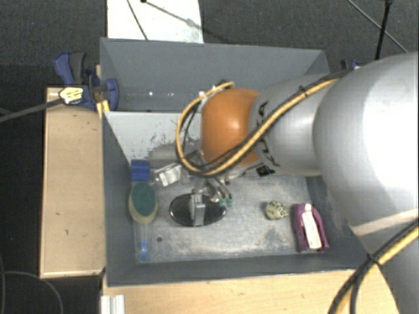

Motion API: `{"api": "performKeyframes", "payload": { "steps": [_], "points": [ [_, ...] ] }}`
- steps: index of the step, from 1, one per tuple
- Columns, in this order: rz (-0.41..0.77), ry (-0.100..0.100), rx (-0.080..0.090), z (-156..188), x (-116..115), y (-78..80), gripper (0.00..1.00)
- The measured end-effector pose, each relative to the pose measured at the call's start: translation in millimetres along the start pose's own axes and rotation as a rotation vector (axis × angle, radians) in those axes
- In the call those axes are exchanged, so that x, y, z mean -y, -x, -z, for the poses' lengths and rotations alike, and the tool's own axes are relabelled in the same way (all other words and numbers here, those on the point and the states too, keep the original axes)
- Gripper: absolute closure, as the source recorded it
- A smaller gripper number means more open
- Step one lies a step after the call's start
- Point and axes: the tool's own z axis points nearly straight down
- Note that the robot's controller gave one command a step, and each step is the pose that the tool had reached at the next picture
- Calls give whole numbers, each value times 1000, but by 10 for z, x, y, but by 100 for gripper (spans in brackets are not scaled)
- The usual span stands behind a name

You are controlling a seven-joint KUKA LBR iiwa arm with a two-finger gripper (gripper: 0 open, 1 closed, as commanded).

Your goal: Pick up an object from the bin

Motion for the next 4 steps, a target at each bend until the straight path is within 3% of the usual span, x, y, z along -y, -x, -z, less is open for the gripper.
{"api": "performKeyframes", "payload": {
  "steps": [1,2,3,4],
  "points": [
    [-4,2,11,48,-4,41,100],
    [-6,1,-1,-1,-6,-2,0],
    [-2,3,13,50,-11,47,100],
    [-1,2,1,3,-10,2,0]
  ]
}}
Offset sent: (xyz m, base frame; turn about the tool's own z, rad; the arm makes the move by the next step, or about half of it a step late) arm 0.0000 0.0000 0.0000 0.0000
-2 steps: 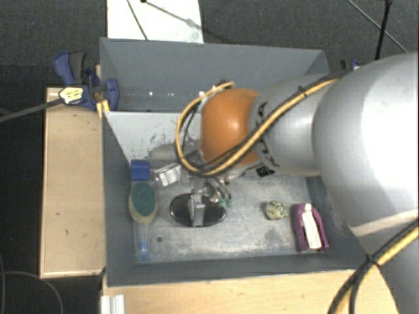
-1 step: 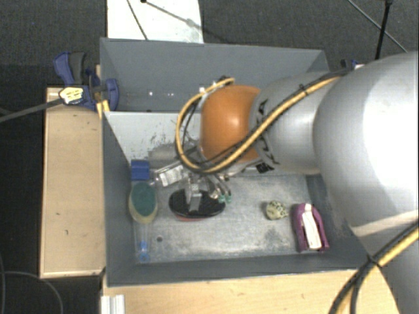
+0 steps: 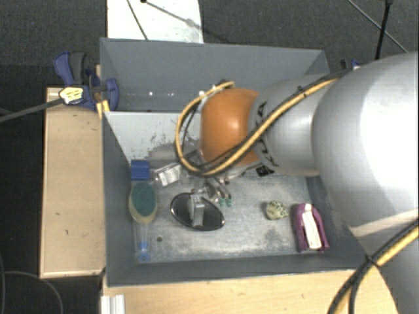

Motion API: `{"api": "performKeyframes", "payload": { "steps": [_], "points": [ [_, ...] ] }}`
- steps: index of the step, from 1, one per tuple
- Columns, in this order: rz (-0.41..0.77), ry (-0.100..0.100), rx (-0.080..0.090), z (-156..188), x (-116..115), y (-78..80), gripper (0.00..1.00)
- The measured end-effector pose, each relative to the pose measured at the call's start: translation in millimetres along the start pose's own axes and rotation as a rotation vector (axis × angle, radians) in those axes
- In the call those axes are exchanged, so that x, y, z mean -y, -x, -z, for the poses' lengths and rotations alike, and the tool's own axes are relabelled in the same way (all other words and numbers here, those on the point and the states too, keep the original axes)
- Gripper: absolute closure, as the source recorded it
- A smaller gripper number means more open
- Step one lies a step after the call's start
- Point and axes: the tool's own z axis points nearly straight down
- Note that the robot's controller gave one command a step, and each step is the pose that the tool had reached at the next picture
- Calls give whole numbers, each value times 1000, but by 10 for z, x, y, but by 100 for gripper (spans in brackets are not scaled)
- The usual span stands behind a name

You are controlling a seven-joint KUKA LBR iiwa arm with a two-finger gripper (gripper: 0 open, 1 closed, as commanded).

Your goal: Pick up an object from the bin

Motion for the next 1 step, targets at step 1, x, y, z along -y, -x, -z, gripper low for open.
{"api": "performKeyframes", "payload": {
  "steps": [1],
  "points": [
    [112,-1,-6,-22,2,-326,0]
  ]
}}
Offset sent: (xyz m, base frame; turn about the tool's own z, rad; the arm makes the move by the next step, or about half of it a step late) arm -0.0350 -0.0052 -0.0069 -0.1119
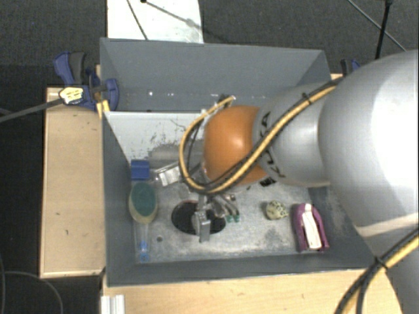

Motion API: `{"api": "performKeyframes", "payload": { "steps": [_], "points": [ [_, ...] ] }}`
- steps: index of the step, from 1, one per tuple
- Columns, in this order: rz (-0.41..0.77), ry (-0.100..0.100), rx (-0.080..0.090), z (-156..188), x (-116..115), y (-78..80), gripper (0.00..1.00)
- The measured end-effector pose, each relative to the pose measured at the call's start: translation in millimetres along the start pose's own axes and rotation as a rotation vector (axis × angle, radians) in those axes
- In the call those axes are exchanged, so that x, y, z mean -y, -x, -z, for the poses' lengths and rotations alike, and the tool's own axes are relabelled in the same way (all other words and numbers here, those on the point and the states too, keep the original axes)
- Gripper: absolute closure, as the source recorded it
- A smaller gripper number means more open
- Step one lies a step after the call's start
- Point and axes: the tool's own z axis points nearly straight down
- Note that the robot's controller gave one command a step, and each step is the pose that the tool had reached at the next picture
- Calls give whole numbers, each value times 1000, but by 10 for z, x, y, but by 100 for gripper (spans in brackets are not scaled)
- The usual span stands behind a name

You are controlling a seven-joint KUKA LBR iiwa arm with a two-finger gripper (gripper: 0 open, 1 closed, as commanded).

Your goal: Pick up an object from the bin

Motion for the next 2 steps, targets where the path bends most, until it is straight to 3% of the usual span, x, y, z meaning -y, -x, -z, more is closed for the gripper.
{"api": "performKeyframes", "payload": {
  "steps": [1,2],
  "points": [
    [-4,0,2,-2,7,10,100],
    [45,-2,3,-8,-247,-363,100]
  ]
}}
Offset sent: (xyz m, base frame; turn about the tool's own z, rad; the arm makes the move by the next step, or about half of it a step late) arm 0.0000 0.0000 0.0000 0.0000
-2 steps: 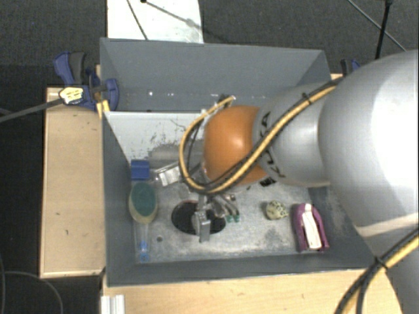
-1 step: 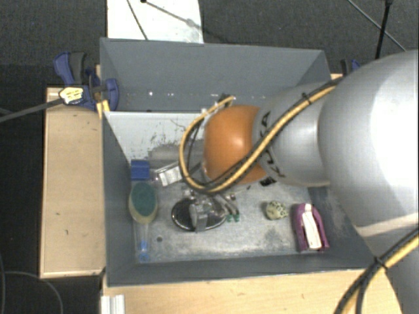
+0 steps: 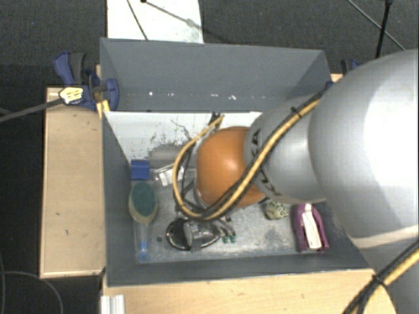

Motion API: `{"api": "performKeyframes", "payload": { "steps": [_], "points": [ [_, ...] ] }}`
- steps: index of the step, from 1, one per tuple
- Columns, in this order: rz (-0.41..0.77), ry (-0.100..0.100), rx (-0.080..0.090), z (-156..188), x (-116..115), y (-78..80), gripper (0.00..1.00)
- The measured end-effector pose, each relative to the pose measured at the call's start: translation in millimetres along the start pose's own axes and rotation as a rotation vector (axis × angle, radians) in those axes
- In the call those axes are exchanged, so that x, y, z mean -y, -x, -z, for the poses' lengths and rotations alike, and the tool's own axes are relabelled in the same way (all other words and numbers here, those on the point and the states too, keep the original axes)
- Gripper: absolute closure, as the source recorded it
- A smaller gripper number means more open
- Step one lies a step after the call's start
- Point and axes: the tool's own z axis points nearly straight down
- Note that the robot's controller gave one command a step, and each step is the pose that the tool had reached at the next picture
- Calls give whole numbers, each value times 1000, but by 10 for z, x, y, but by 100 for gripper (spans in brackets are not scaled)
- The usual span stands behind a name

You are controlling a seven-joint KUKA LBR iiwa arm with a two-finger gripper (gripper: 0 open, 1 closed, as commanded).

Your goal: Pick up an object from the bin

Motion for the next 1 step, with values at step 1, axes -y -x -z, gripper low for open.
{"api": "performKeyframes", "payload": {
  "steps": [1],
  "points": [
    [-1,-1,-3,1164,164,73,100]
  ]
}}
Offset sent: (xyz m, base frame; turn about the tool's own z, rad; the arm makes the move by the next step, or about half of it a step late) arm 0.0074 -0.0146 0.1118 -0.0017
